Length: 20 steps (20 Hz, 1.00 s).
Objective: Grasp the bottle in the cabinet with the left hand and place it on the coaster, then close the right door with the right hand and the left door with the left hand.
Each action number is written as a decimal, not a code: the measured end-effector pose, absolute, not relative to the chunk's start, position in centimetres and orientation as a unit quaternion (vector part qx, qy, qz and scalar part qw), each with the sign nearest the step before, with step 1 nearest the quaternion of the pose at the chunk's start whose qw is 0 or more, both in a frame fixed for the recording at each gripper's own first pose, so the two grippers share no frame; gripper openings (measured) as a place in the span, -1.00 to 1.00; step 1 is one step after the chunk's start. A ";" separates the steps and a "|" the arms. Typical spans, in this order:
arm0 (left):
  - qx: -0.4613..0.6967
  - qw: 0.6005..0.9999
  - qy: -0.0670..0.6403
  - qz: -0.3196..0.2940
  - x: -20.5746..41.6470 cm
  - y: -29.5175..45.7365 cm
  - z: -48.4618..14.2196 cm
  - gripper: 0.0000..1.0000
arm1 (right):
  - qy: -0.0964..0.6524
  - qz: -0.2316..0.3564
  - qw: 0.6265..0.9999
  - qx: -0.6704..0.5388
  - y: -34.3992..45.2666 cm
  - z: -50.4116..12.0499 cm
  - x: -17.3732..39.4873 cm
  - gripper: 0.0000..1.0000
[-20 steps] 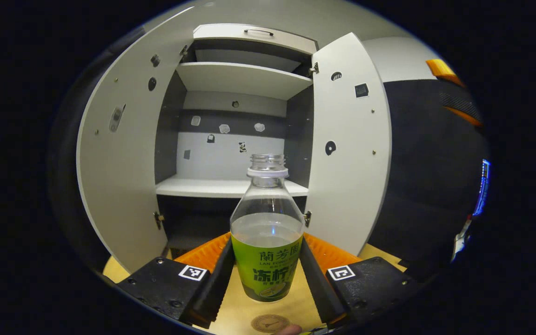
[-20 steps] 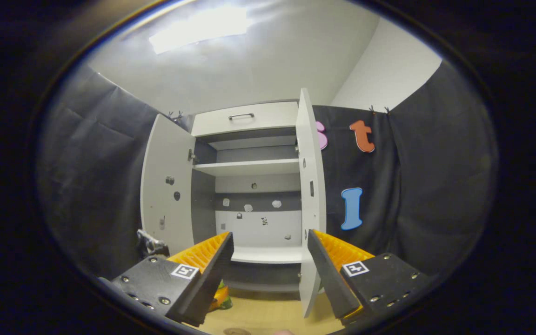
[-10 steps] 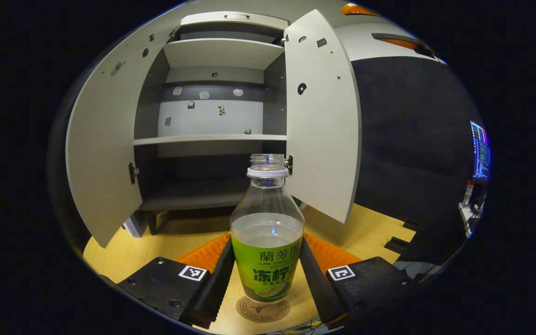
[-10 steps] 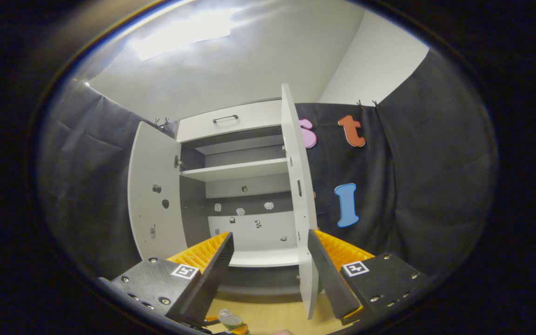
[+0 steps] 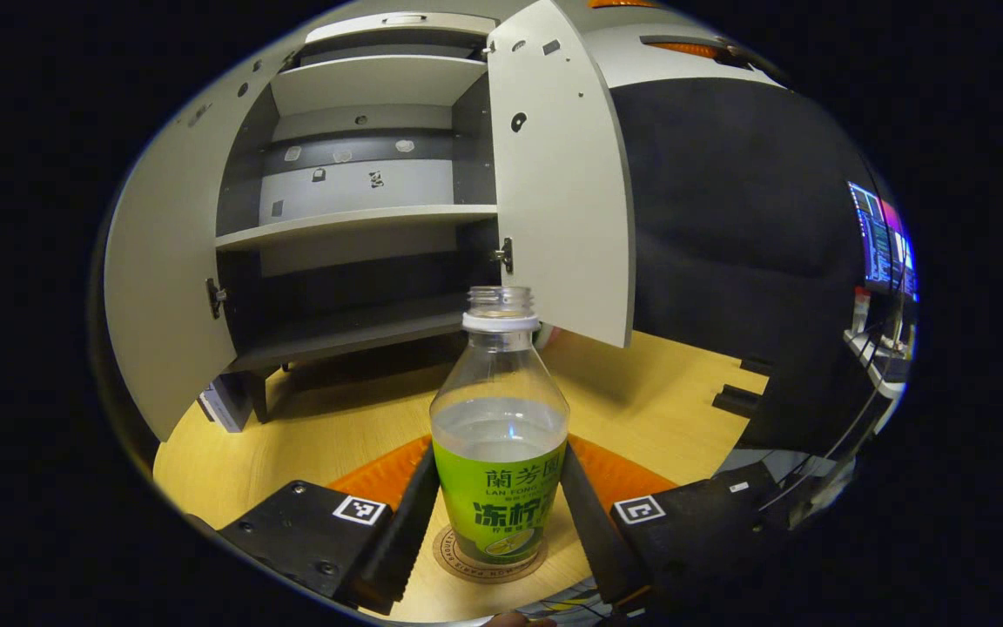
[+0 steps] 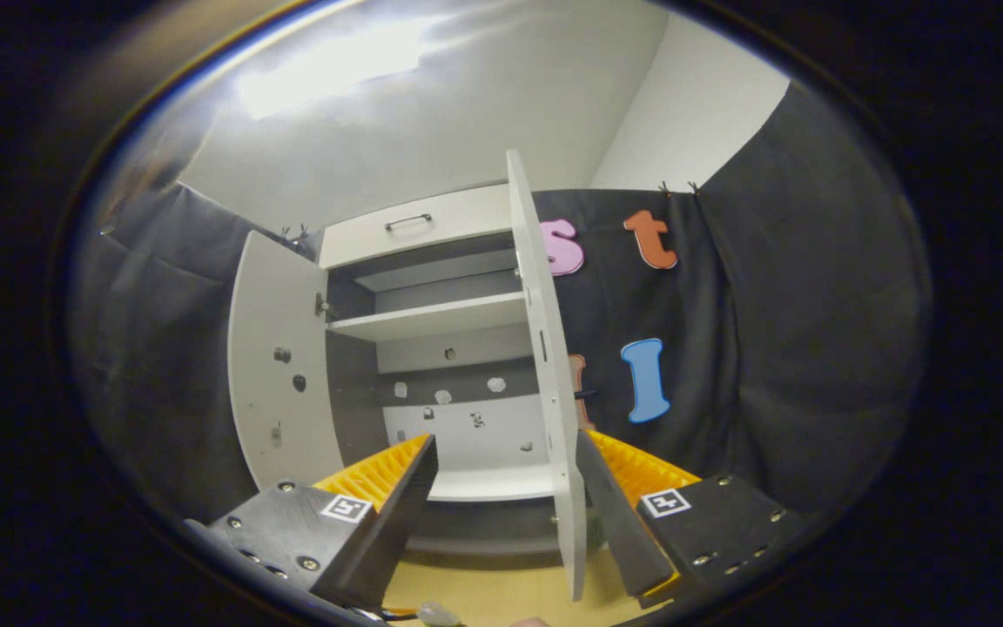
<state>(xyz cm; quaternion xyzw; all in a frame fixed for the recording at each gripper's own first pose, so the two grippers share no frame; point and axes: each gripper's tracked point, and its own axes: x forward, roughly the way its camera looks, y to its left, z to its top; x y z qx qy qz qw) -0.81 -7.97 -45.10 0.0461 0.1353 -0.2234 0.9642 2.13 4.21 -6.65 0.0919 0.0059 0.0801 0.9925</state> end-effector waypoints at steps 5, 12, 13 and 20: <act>0.046 0.963 0.136 -0.229 -0.4 -7.5 -45.7 0.63 | 0.022 0.070 0.993 0.095 4.1 -7.0 2.6 0.93; 0.053 0.960 0.159 -0.223 -0.6 -6.8 -45.8 0.81 | 0.027 0.076 0.992 0.092 5.4 -7.0 3.6 0.92; 0.045 0.960 0.157 -0.228 -0.7 -6.9 -44.9 0.82 | 0.028 0.075 0.993 0.092 5.3 -7.0 3.6 0.93; 0.016 0.962 0.130 -0.240 0.2 -7.6 -36.6 0.82 | 0.023 0.057 0.996 0.068 3.2 -7.2 3.6 0.93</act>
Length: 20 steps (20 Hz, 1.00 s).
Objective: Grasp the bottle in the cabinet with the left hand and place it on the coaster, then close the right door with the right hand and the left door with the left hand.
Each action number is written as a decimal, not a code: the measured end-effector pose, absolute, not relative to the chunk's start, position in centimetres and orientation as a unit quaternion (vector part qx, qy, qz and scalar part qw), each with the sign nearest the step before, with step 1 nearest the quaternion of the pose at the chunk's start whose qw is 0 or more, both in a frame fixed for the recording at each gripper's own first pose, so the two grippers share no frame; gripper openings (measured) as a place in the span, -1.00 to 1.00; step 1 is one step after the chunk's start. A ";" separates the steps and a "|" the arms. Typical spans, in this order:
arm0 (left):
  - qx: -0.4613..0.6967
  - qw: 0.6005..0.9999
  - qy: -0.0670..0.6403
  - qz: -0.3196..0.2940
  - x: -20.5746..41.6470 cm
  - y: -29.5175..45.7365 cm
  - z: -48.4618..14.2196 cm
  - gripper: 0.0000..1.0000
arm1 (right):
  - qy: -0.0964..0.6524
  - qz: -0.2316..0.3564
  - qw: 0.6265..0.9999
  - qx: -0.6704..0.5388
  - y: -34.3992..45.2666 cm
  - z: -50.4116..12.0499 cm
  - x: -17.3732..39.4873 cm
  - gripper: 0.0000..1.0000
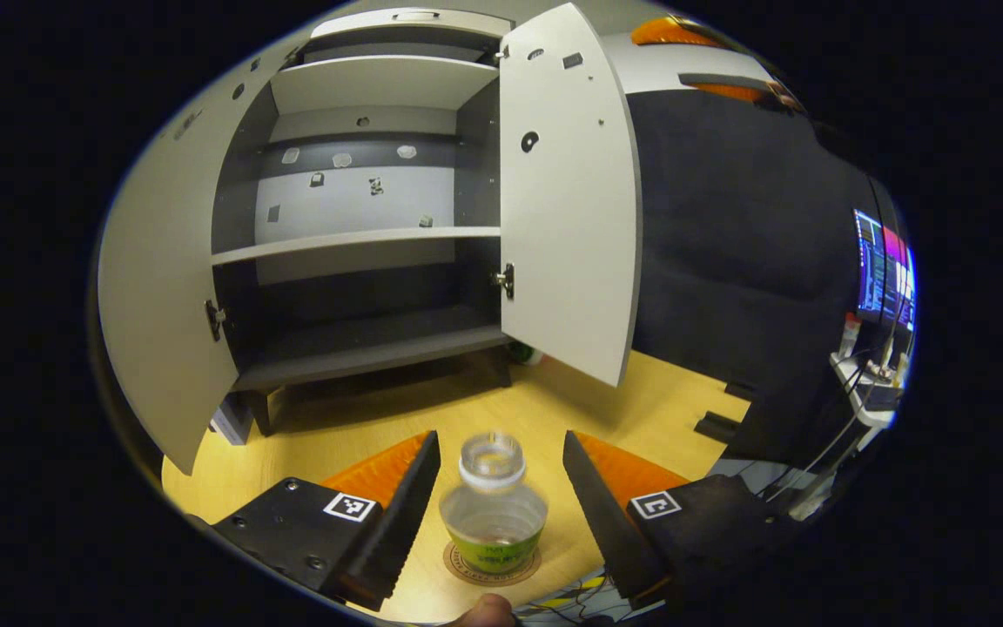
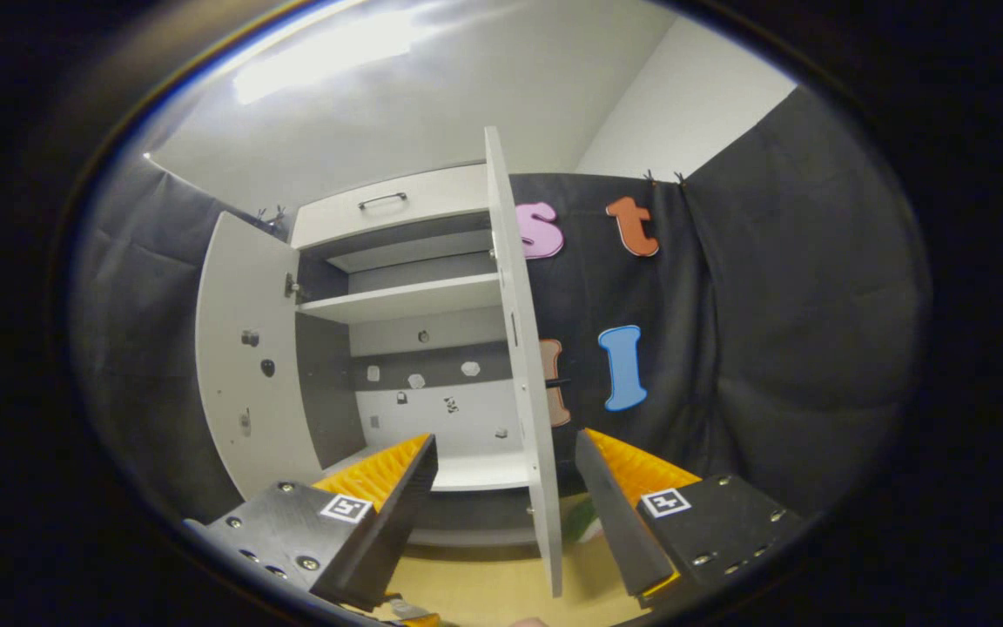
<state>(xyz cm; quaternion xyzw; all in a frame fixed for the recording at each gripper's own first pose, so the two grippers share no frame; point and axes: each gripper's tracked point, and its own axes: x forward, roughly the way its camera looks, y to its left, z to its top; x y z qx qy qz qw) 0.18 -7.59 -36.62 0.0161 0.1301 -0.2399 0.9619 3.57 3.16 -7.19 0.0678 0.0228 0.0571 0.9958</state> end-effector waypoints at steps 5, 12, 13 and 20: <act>0.000 0.965 0.118 -0.236 0.7 -7.5 -29.9 0.81 | 0.020 0.048 0.998 0.040 1.2 -7.3 3.6 0.93; -0.004 0.974 0.096 -0.205 1.3 -5.6 -19.2 0.80 | 0.030 0.009 0.999 -0.002 -5.6 -7.7 5.3 0.93; -0.004 0.975 0.092 -0.201 1.4 -5.4 -17.9 0.80 | 0.034 0.001 0.999 -0.016 -6.9 -7.9 5.8 0.93; -0.023 0.987 0.070 -0.139 2.0 -2.0 -11.3 0.79 | 0.068 0.014 0.995 -0.072 -10.2 -11.1 9.2 0.92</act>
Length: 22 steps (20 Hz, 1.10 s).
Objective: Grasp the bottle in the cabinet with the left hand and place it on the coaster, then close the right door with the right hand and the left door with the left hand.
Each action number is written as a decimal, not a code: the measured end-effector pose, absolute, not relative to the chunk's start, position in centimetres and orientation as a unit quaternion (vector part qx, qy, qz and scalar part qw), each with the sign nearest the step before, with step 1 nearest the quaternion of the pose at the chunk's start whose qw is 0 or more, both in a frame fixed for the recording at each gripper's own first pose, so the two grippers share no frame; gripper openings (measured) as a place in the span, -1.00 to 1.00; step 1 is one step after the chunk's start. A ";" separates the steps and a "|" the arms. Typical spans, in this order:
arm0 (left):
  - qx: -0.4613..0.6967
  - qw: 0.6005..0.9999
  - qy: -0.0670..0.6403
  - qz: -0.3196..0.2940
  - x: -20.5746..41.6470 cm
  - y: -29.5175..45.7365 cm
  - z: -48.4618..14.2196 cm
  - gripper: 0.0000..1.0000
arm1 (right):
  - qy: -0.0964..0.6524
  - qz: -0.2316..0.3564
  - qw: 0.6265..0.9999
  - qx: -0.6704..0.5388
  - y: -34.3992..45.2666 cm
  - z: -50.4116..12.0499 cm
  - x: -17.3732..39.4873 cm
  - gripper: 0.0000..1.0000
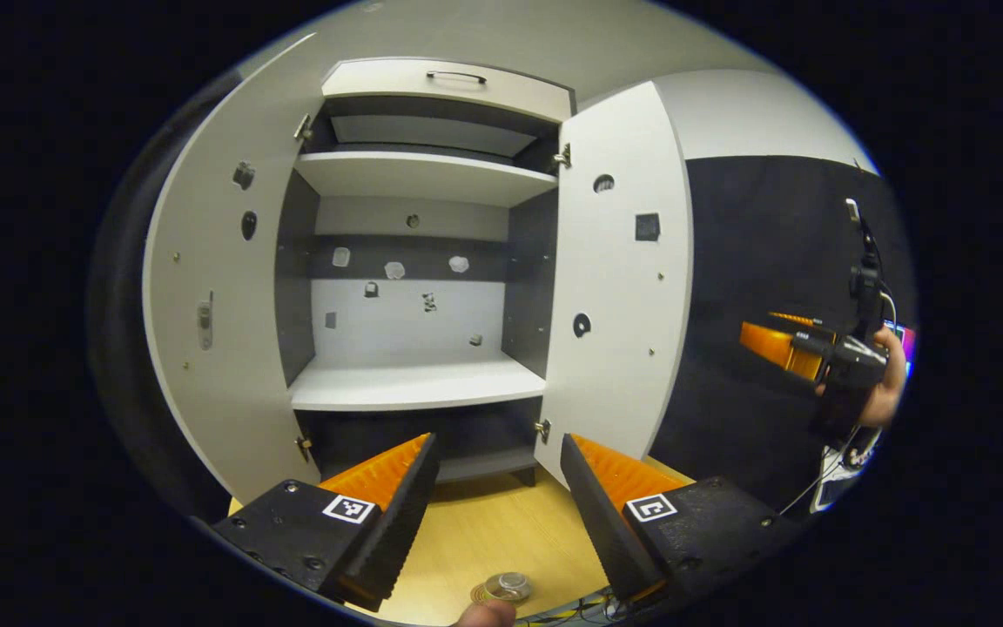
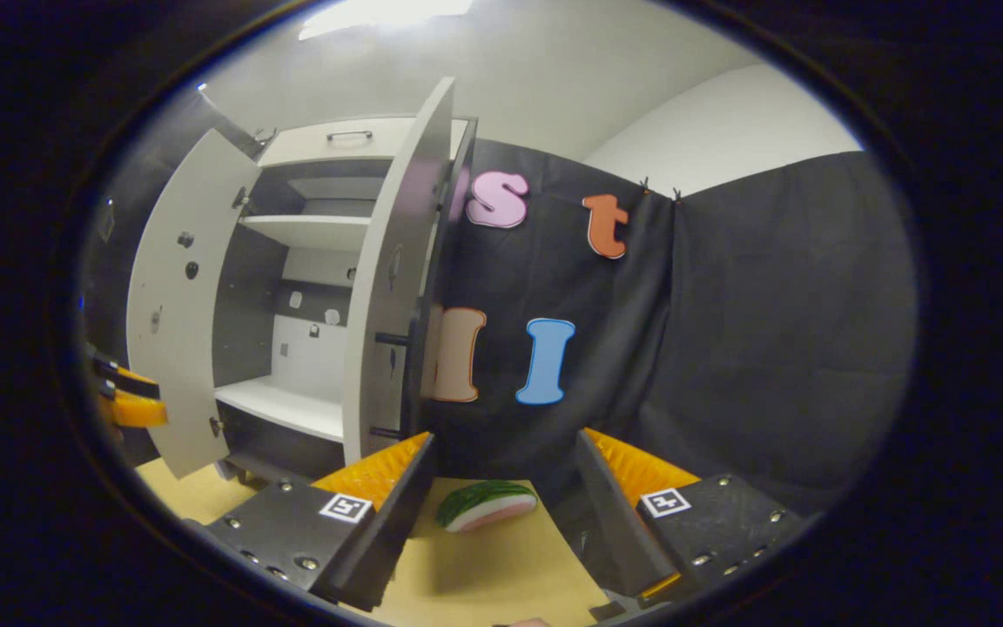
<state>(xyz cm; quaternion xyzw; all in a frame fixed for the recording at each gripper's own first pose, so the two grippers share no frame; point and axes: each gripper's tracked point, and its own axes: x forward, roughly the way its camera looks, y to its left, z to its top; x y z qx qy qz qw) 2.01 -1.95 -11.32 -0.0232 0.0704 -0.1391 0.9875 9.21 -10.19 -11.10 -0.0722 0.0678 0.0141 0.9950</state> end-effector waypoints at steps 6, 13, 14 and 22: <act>-0.016 0.991 0.059 -0.119 -0.1 0.8 -8.3 0.84 | 0.059 0.022 0.997 -0.043 -11.1 -10.8 13.7 0.91; 0.021 0.995 0.037 -0.095 -2.2 4.1 -7.3 0.82 | 0.064 0.032 0.997 -0.013 -9.1 -9.7 18.1 0.91; 0.015 0.995 0.038 -0.094 -2.2 4.2 -7.3 0.79 | 0.065 0.040 0.997 -0.014 -8.2 -9.6 18.3 0.91; -0.008 0.995 0.049 -0.082 -2.3 5.0 -8.2 0.83 | 0.082 0.035 0.996 -0.013 -6.1 -9.8 17.6 0.80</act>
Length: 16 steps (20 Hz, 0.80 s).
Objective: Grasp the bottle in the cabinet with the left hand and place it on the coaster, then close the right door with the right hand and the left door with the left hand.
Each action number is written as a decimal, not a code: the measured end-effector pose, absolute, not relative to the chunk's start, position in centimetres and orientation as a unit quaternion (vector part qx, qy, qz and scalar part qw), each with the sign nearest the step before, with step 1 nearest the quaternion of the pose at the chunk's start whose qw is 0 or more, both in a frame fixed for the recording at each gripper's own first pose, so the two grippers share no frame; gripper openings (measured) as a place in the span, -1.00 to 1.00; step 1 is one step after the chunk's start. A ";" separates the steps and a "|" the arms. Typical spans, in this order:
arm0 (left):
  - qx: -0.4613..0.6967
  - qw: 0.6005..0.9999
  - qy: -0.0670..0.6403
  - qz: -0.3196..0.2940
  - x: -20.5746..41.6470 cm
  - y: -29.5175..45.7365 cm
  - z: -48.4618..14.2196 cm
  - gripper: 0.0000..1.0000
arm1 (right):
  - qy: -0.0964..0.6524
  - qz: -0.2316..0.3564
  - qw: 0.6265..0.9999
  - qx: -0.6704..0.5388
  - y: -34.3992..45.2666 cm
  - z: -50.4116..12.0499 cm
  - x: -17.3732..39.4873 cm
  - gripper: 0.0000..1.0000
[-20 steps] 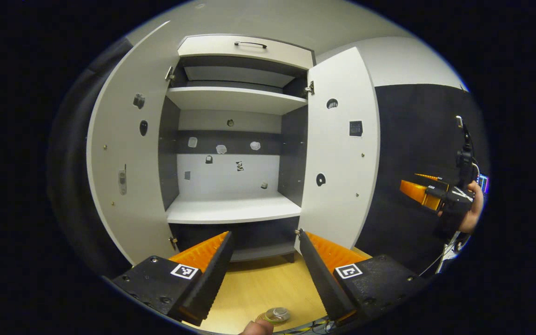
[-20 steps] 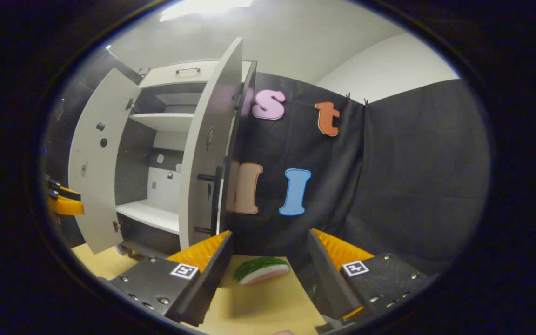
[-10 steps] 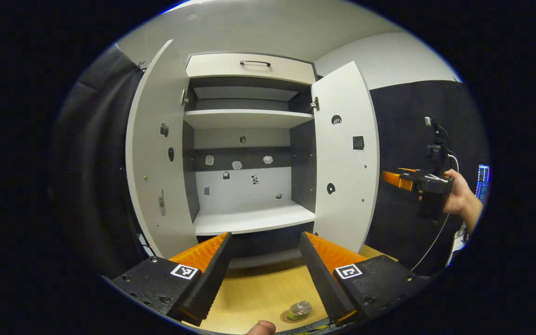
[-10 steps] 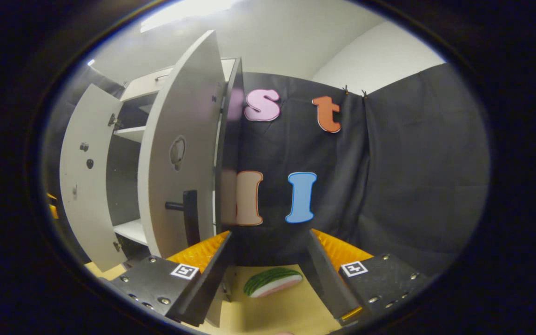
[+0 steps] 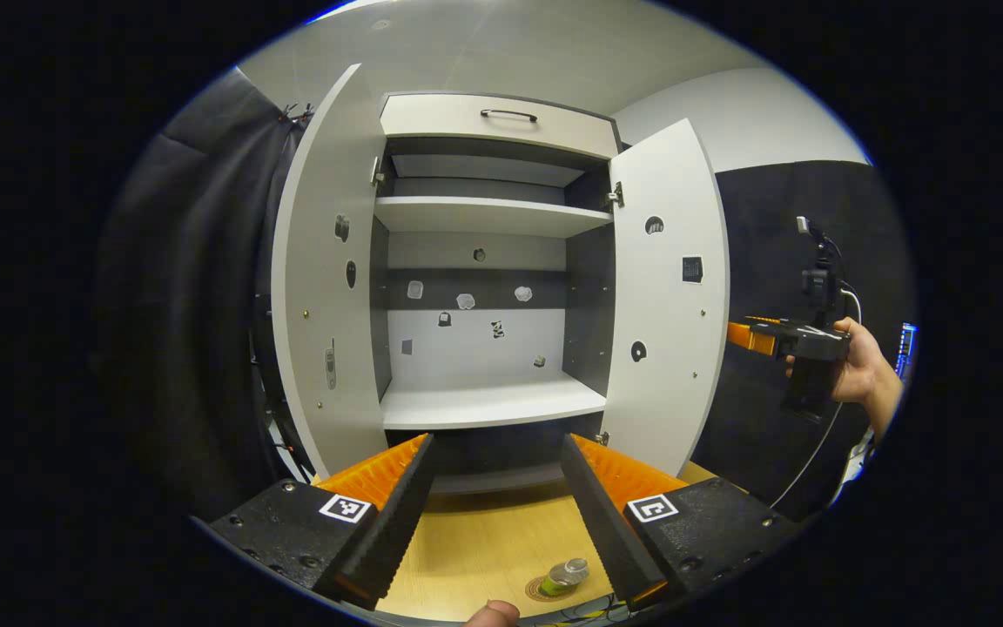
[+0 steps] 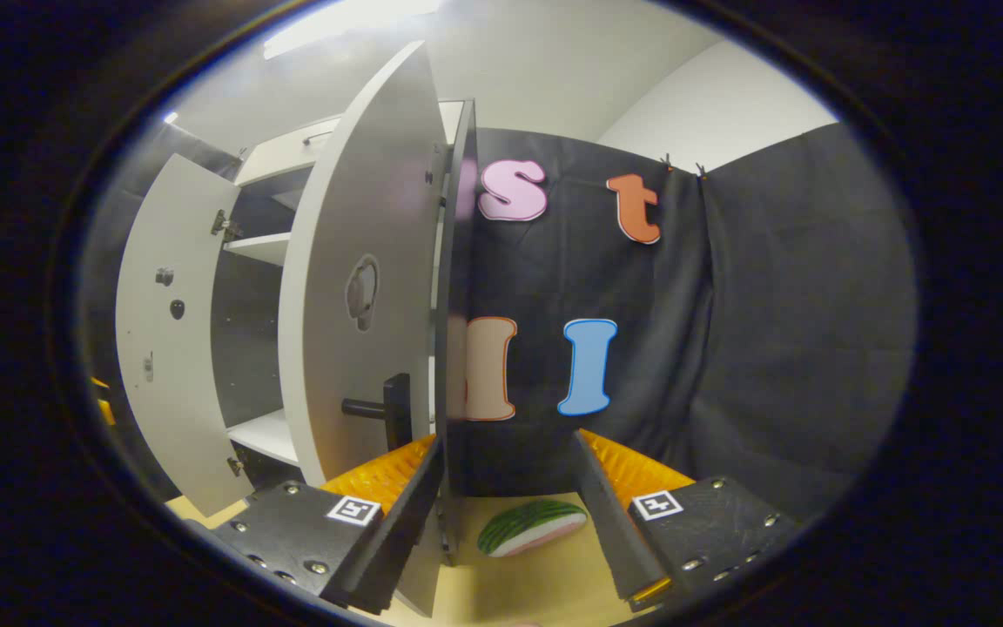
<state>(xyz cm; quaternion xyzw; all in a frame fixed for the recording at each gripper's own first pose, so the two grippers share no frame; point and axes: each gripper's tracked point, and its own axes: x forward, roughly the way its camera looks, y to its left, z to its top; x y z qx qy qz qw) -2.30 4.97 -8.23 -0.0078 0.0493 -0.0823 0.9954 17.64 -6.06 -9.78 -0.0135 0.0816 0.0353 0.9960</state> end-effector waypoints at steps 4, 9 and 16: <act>-0.009 0.995 0.055 -0.088 -2.2 4.4 -8.5 0.83 | 0.085 0.035 0.996 -0.015 -4.8 -9.7 17.3 0.80; -0.007 0.994 0.067 -0.081 -2.2 4.8 -9.0 0.83 | 0.090 0.086 0.992 0.004 0.9 -9.9 16.4 0.73; -0.009 0.997 0.067 -0.044 -2.3 8.5 -9.4 0.83 | 0.105 0.093 0.990 0.017 6.9 -11.3 18.1 0.75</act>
